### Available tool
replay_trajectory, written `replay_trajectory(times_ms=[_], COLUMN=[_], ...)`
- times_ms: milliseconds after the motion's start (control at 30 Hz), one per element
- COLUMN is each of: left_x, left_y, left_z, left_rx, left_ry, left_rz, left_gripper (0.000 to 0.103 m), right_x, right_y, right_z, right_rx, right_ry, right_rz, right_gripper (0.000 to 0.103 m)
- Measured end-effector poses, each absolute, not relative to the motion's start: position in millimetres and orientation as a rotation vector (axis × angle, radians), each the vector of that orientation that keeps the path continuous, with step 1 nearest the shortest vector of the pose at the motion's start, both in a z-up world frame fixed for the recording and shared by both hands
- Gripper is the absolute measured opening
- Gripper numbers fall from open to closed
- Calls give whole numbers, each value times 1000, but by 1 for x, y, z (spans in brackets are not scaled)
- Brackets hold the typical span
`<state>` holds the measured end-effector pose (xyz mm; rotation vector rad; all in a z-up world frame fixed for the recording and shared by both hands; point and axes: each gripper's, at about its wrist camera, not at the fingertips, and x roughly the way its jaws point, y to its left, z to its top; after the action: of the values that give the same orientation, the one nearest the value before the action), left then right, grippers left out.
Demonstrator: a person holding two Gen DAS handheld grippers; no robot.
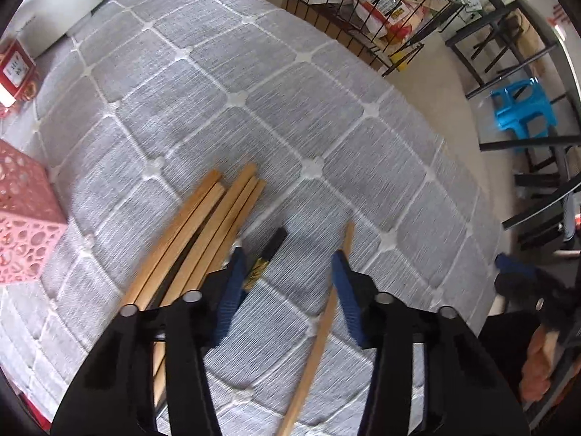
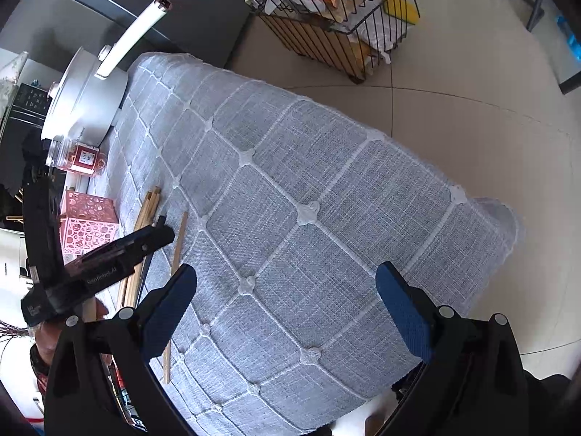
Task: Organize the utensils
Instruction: 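Lower the left tool onto the pile and grasp a black chopstick, then grasp a wooden chopstick with the right tool while the left tool lifts the black chopstick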
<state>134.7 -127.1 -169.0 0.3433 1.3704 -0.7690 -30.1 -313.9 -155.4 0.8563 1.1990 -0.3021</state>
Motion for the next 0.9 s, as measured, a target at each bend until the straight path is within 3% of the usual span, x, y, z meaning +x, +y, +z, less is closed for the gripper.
replay_trajectory(times_ms=[133, 233, 400, 567, 633, 900], left_x=[126, 115, 87, 54, 43, 20], left_y=[-112, -99, -64, -2, 15, 48], left_z=[-171, -169, -159, -115, -100, -52], left_rx=[406, 406, 305, 161, 129, 42], left_ry=[1316, 1271, 1193, 1074, 1032, 880], left_rz=[-723, -692, -654, -609, -596, -583], left_gripper=[16, 7, 6, 6, 6, 6], right_x=[-28, -21, 5, 45, 64, 102], right_y=[-310, -302, -276, -246, -232, -195], right_z=[-155, -153, -154, -162, -170, -174], right_rx=[819, 762, 684, 599, 563, 468], right_ry=[1202, 1196, 1229, 1298, 1355, 1397], right_rz=[-319, -341, -324, -330, -334, -445], right_gripper=[96, 96, 95, 83, 68, 61])
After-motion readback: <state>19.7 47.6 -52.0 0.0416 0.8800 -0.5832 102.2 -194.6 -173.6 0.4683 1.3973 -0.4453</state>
